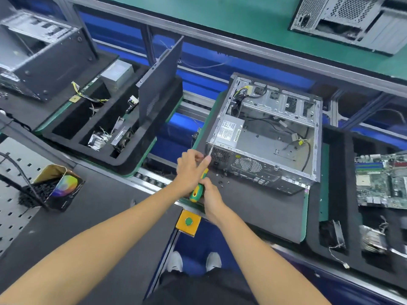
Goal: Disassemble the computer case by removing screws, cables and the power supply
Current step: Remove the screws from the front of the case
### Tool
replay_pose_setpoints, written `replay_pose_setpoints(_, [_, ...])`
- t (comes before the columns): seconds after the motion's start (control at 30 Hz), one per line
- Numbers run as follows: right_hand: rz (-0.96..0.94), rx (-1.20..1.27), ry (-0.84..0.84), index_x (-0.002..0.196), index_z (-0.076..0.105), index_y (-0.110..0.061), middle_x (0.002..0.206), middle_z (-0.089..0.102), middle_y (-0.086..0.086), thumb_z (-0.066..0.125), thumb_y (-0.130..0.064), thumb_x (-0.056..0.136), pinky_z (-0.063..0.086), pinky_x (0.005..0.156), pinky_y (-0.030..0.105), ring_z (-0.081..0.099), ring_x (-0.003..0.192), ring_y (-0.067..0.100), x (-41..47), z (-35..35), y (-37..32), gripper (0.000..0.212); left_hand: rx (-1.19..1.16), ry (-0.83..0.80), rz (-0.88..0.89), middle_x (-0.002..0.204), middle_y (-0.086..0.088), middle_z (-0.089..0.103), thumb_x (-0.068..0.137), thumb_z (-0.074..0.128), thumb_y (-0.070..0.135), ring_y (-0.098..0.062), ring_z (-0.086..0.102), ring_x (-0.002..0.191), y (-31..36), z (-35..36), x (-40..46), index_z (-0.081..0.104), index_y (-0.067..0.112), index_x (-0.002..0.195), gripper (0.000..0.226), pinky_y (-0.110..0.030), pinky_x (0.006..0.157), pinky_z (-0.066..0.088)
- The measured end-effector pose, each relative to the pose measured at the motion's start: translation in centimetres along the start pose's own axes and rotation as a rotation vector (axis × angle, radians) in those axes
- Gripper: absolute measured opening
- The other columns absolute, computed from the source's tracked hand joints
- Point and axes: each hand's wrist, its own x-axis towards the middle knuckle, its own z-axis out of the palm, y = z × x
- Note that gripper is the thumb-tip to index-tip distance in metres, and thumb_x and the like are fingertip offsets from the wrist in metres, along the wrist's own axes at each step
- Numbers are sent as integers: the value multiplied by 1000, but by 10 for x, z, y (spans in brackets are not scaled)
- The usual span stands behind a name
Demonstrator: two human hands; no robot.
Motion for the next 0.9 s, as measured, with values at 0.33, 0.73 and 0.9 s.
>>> replay_pose_setpoints(0.33, [28,86,-17,80,76,-21,110,75,7,49,-32,93,47,103,45,63,108,27,-14,15,-12,32,-72,133,-40,109,7,31,94,63,49,-12,47,102,-29,-2,-78,33,23,111,44,-31,79,48])
replay_pose_setpoints(0.73, [78,484,-111,114,73,-4,104,72,10,31,-26,102,57,76,40,64,94,23,-1,13,-18,48,-311,-4,-117,85,-8,64,102,62,28,-23,64,68,-24,-13,-94,54,16,97,15,-27,58,52])
replay_pose_setpoints(0.9, [53,363,44,98,72,-11,95,75,5,55,-28,97,49,58,29,65,75,17,6,14,-11,24,-805,-167,-508,72,-11,61,110,44,28,-16,51,58,-17,-19,-88,58,1,106,31,-29,57,42])
